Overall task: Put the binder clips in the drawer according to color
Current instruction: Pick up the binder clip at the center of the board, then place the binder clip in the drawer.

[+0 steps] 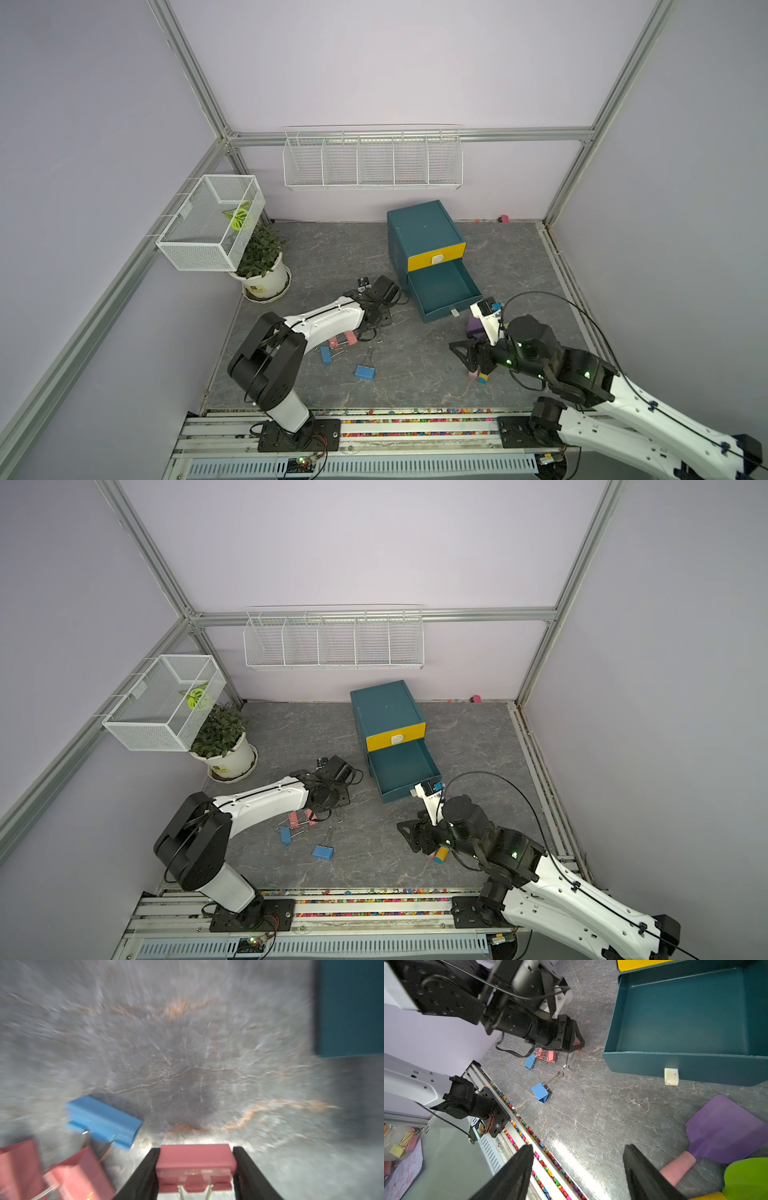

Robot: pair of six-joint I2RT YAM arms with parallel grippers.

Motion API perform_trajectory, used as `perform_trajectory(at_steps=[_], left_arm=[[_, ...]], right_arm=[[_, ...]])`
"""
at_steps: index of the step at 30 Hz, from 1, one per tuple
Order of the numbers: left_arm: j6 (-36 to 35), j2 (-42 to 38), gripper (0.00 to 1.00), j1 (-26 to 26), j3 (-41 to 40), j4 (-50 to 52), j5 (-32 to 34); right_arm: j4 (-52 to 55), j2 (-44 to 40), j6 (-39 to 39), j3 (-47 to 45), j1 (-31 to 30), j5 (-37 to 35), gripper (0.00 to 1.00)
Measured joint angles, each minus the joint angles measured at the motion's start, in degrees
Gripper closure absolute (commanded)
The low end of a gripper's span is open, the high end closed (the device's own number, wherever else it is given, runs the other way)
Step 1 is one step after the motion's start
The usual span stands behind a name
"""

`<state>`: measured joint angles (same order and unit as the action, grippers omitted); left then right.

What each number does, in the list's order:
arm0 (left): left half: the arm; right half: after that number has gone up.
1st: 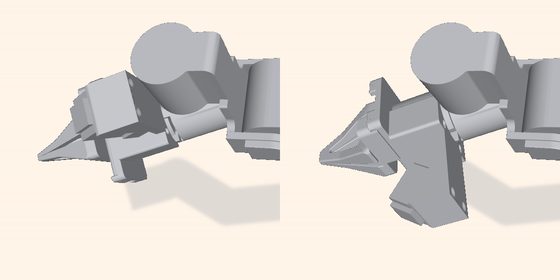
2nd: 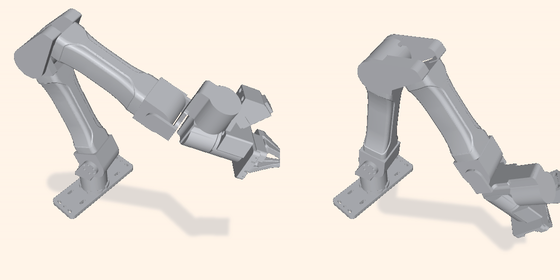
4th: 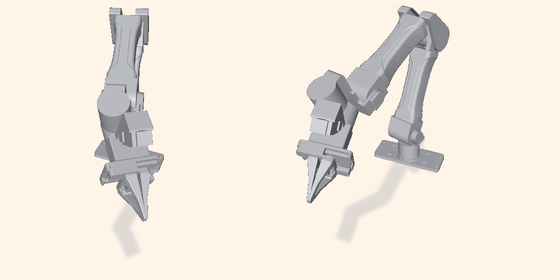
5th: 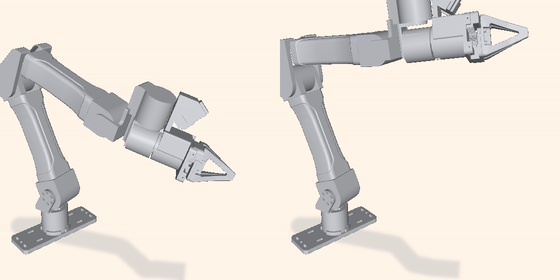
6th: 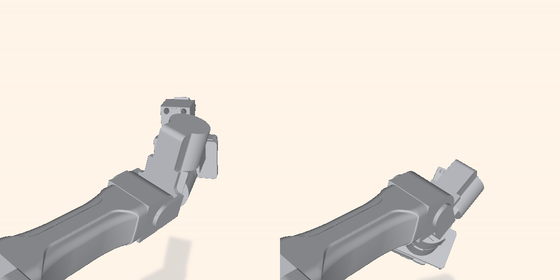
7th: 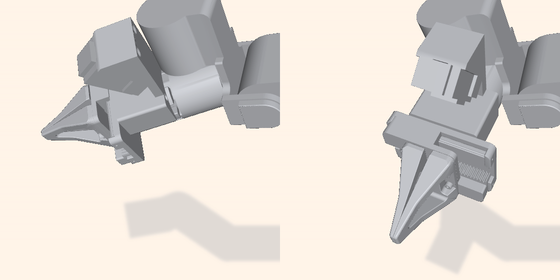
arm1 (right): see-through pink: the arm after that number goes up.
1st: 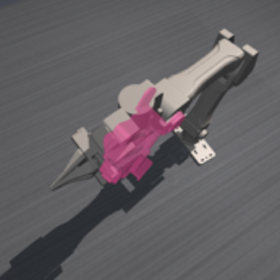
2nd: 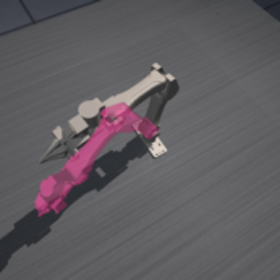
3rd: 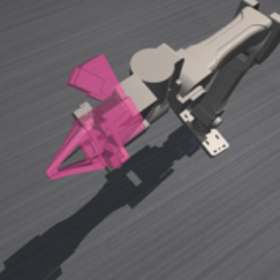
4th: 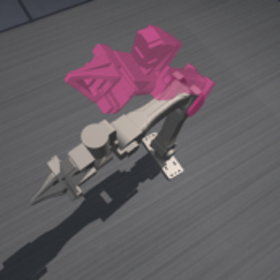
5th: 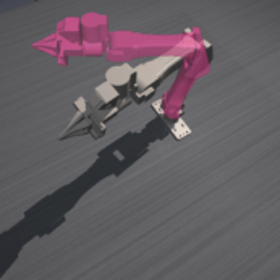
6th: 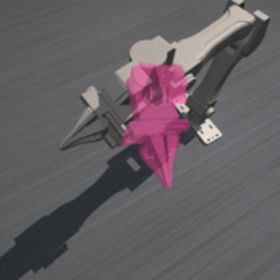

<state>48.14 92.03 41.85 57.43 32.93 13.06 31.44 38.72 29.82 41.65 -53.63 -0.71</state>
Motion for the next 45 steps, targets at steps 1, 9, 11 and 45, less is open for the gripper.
perform_trajectory(at_steps=[1, 9, 11, 45], left_arm=[[0.2, -1.14, 0.5, 0.46, 0.98, 0.9, 0.42], [-0.55, -6.88, 0.5, 8.35, 13.73, 3.74, 3.89], [-2.16, -7.04, 0.5, 10.1, 16.65, 2.78, 4.33], [-23.63, 13.79, 0.25, 16.2, 30.69, -6.73, 11.17]], right_arm=[[0.04, -0.11, 0.09, -0.04, 0.0, -0.28, 0.26], [-0.55, -3.54, 0.59, -1.55, 0.0, -2.32, 0.27], [-0.61, -4.24, 0.83, -1.81, 0.0, -2.47, 0.27], [-0.83, -6.27, 2.36, -1.84, 0.0, -3.21, 0.27]])
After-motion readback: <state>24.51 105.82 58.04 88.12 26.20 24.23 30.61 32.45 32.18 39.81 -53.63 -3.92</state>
